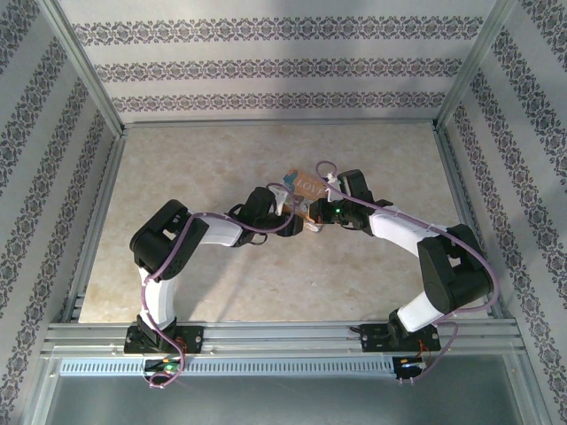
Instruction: Unlock the padlock with the key
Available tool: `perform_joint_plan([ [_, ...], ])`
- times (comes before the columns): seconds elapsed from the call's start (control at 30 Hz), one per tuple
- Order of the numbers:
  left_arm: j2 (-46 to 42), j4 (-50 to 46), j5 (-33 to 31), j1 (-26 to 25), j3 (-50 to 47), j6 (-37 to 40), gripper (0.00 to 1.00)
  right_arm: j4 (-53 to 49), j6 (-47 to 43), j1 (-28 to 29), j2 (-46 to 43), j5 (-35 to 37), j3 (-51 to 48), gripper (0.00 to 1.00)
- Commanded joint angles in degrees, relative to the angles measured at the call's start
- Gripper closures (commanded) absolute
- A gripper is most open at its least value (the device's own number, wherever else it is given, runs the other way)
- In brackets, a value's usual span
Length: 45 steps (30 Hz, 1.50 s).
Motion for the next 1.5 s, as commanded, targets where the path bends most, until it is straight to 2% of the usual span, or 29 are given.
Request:
perform_joint_plan([
  [0.0,1.15,-0.96,1.35,-1.28,1.76,0.54,0.51,-2.92,0.87,1.25,1.87,1.08,-0.07,1.00],
  [0.37,2.34,1.37,-0.71,-1.45,2.02,-4.72,0.56,-2.74,1.71,1.86,1.08,1.43,-0.24,1.00],
  [0.67,2.69,2.80,-2.28,-1.45,2.15,-8.46,0.65,-2.18,2.18,2.13,0.81,1.52,-0.86,1.00],
  [1.3,3.56,12.18,-3.35,-1.36,0.00,-18.65,0.65,-1.91,2.45,2.28,0.28,1.65,-1.33,1.00],
  [1.47,4.03,12.93,-3.00,-1.36,0.21,-19.33,0.68,-1.80,2.54,2.30,0.37,1.61,-1.31,1.00],
])
